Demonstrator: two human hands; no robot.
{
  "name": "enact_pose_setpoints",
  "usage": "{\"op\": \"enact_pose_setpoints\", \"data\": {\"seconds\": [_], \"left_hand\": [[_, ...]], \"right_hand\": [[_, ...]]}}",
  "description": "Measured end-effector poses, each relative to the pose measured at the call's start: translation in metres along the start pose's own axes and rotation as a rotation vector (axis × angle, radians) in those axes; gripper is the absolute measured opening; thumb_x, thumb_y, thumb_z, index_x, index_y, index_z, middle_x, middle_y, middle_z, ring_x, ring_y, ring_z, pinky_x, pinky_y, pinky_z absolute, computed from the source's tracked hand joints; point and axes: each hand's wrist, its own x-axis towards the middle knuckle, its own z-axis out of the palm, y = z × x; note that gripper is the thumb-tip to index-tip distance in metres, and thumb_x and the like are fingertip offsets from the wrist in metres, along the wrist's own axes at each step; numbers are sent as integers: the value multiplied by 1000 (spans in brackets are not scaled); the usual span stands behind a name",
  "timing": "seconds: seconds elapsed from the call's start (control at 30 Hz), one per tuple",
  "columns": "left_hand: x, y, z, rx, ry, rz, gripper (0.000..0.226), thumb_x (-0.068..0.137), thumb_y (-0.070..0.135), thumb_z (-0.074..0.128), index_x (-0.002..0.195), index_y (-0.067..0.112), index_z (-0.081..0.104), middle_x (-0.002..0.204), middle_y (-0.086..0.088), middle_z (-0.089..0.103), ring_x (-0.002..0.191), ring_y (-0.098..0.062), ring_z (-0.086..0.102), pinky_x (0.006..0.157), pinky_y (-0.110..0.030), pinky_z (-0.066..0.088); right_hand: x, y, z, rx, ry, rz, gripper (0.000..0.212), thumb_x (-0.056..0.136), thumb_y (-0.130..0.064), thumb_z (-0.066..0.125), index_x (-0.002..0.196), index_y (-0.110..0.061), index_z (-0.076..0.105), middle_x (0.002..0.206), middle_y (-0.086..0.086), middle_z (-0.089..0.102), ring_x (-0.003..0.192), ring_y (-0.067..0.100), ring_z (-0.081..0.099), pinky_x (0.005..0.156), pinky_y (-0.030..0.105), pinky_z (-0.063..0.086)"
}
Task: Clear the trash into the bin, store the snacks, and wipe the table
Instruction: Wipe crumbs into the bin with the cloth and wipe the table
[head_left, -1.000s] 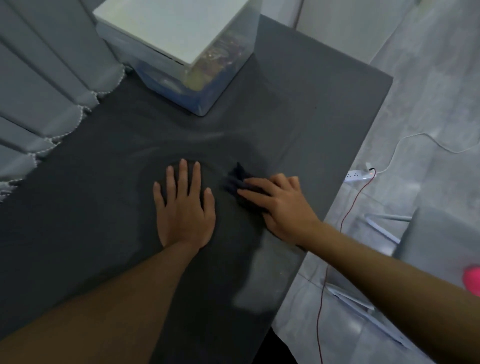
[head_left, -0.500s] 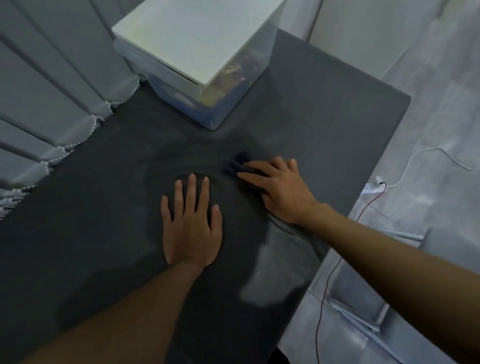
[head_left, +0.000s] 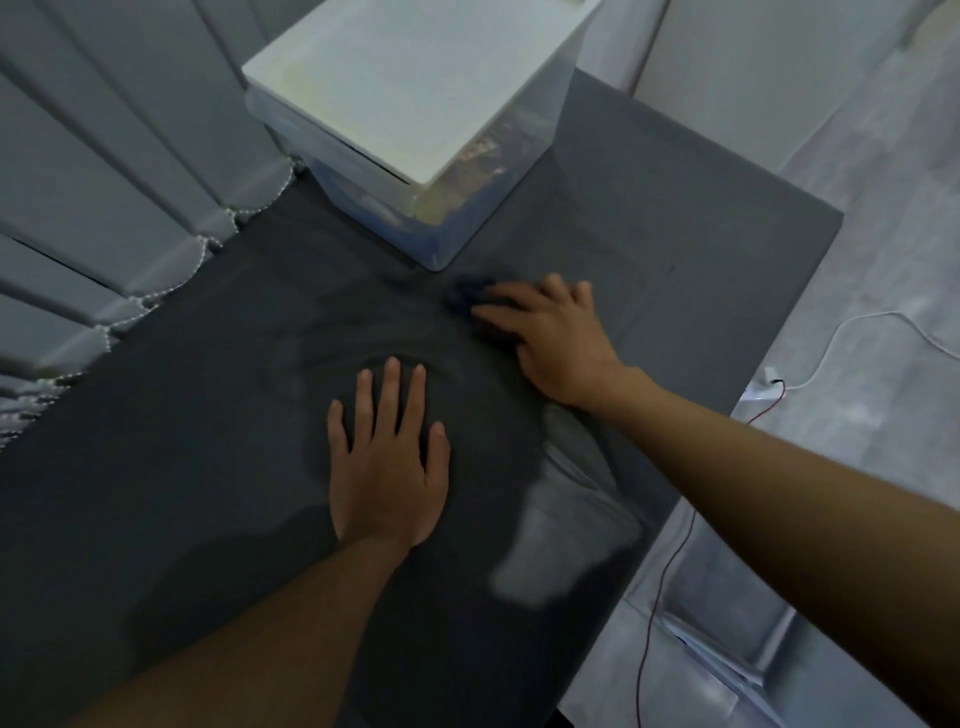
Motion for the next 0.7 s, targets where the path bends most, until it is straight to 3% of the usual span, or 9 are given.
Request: {"op": "enact_pose_setpoints", "data": {"seconds": [0.13, 0.2, 0.37, 0.43, 0.57, 0.63, 0.7], "left_hand": [[0, 0, 0, -2, 2, 2, 63, 101, 48, 19, 160, 28, 10, 167, 2, 7, 155, -23, 5, 122, -53, 10], [0, 1, -1, -1, 0, -4, 63, 101, 48, 19, 160, 27, 12, 167, 2, 8, 154, -23, 6, 122, -53, 11], [1, 1, -3, -2, -10, 2, 63, 101, 49, 16, 160, 27, 9, 168, 3, 5, 154, -24, 4, 122, -55, 9], [1, 1, -3, 3, -8, 3, 63, 100, 49, 15, 160, 28, 8, 168, 4, 4, 154, -26, 5, 121, -56, 8], [1, 2, -4, -14, -7, 15, 62, 100, 48, 14, 159, 30, 9, 168, 4, 6, 154, -27, 5, 121, -58, 8], [0, 2, -4, -26, -5, 19, 62, 100, 48, 14, 159, 30, 9, 167, 4, 8, 154, -27, 5, 120, -58, 8], [-1, 2, -4, -30, -7, 17, 62, 100, 48, 14, 159, 30, 9, 168, 4, 8, 154, -28, 5, 120, -59, 7]], "right_hand": [[11, 5, 3, 47, 102, 336, 52, 90, -12, 47, 135, -35, 58, 144, -7, 50, 109, 30, 43, 77, 36, 20], [-1, -13, 8, 48, 100, 283, 53, 88, -12, 52, 135, -35, 58, 143, -7, 51, 107, 30, 43, 76, 35, 19], [-59, -11, 3, 45, -10, -173, 50, 89, -14, 49, 134, -33, 60, 142, -5, 55, 97, 25, 44, 74, 34, 23], [-68, 8, -2, -22, 10, -87, 52, 89, -15, 45, 134, -36, 60, 143, -7, 54, 99, 26, 46, 75, 35, 23], [-80, 9, -2, 75, 170, 421, 49, 90, -15, 52, 134, -34, 59, 143, -6, 52, 106, 28, 45, 81, 40, 31], [-93, -15, 4, 67, 172, 411, 50, 88, -16, 50, 135, -31, 59, 143, -3, 53, 104, 29, 45, 79, 38, 30], [-111, -34, 6, 53, 122, 227, 50, 88, -19, 45, 134, -31, 60, 142, -4, 54, 100, 27, 47, 76, 35, 27]]}}
